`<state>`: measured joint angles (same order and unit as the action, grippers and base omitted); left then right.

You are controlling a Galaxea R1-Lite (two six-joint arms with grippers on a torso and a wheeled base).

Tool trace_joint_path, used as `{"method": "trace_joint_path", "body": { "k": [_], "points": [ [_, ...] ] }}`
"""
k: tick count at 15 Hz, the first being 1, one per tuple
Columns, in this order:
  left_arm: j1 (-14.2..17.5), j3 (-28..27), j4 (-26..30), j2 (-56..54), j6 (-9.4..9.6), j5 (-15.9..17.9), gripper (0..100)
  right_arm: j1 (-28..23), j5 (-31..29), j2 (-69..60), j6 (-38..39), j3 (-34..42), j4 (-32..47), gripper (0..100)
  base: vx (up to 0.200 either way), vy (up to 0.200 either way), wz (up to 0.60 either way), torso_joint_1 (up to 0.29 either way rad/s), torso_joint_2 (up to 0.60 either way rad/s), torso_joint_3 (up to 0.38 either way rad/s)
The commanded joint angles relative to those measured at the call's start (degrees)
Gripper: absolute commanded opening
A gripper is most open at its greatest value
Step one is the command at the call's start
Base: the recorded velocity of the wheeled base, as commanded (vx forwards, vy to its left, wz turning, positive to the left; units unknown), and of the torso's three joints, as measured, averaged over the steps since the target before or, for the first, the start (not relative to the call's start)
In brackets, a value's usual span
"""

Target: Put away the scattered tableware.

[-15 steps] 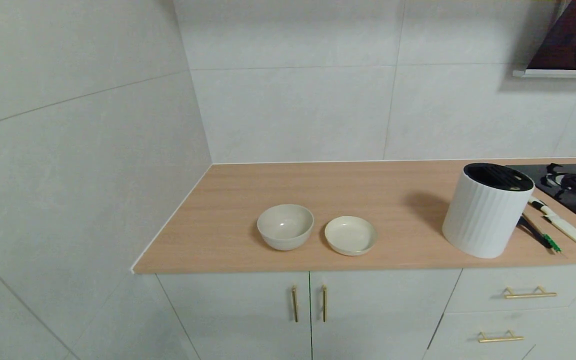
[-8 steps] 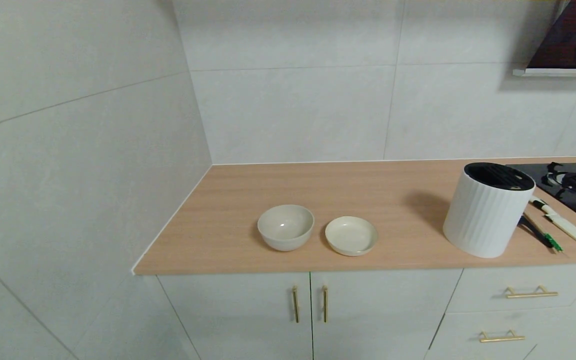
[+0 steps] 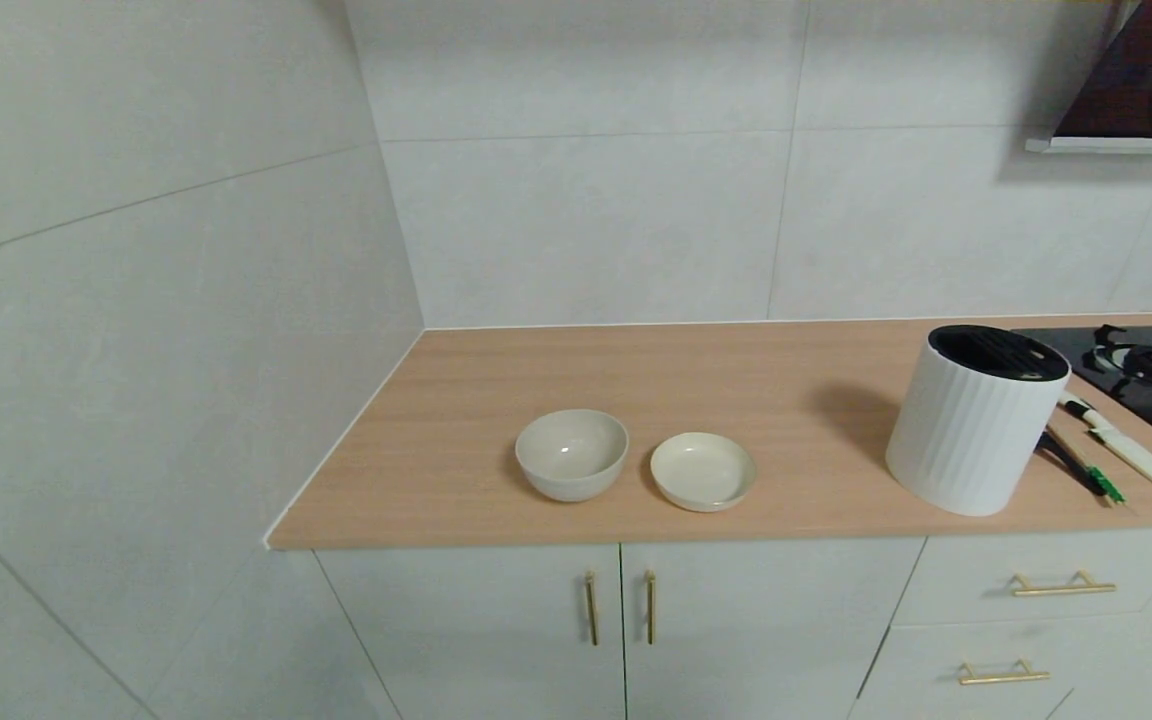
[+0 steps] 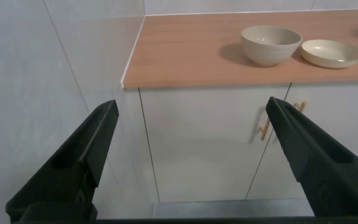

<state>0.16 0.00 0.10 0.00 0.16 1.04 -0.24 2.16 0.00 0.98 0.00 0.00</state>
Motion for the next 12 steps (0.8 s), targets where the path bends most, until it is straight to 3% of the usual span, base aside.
{"method": "trace_joint_path", "body": {
  "k": [1,12],
  "points": [
    [0.0,0.0,0.0,0.1,0.02,0.0,100,0.1,0.0,0.0,0.0,0.0,0.0,100,0.000,0.000,0.00,0.000,0.00,0.000],
    [0.0,0.0,0.0,0.1,0.02,0.0,100,0.1,0.0,0.0,0.0,0.0,0.0,100,0.000,0.000,0.00,-0.222,0.50,0.270]
  ]
}}
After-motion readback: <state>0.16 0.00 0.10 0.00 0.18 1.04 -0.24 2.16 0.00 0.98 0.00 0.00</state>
